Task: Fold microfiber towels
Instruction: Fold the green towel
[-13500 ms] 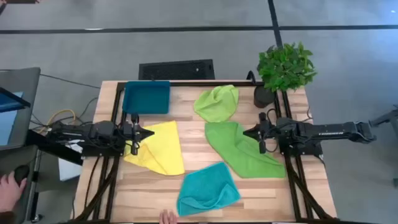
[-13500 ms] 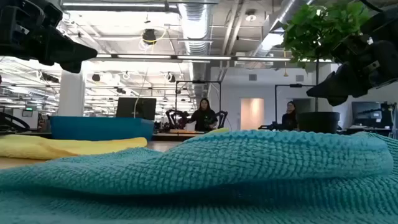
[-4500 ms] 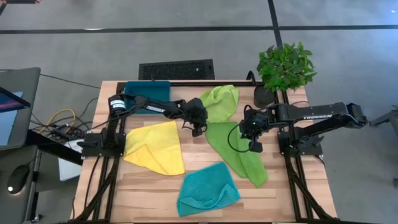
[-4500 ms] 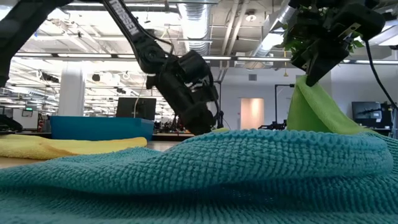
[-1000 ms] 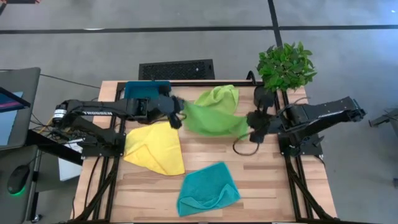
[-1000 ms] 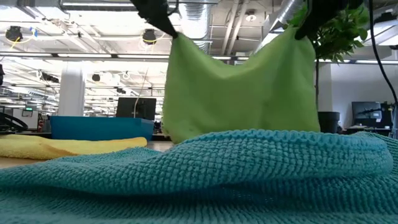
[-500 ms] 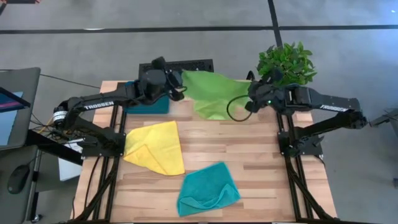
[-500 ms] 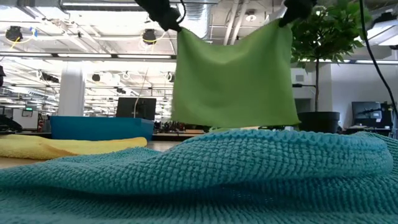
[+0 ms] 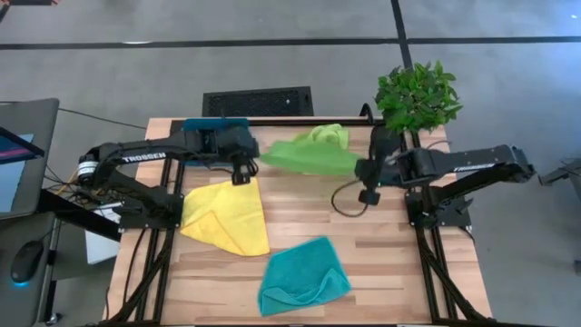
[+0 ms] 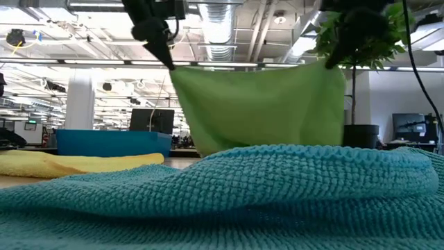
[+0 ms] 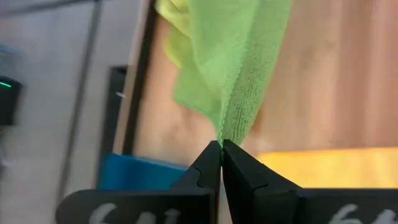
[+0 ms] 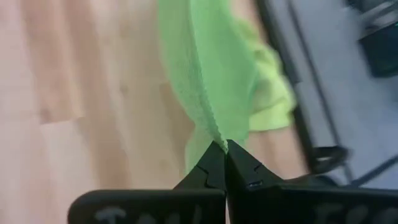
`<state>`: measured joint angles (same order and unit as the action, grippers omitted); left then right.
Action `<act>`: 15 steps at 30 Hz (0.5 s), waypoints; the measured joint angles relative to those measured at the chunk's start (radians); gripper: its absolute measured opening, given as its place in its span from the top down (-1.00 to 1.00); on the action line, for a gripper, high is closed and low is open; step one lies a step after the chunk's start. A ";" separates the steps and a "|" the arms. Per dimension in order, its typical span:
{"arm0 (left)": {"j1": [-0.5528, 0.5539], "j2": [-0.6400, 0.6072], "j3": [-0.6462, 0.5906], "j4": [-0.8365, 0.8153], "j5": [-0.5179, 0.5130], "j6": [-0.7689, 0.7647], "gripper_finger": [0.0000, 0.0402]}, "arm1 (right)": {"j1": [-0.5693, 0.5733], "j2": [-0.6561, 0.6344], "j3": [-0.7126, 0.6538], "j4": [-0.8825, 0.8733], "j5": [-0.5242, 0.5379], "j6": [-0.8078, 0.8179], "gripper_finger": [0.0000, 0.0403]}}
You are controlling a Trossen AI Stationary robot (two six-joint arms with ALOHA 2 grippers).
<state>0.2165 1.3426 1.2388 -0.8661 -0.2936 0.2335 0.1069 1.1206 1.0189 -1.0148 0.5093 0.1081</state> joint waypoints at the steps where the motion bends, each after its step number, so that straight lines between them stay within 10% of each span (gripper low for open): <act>1: -0.012 0.000 0.000 -0.019 0.020 -0.022 1.00 | 0.022 0.000 -0.016 0.000 -0.014 0.036 0.96; 15: -0.225 0.001 -0.226 0.037 0.159 -0.305 1.00 | 0.334 -0.001 -0.159 0.080 -0.144 0.436 0.96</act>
<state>-0.0084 1.3437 1.0132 -0.8286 -0.1345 -0.0718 0.4404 1.1198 0.8602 -0.9349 0.3656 0.5444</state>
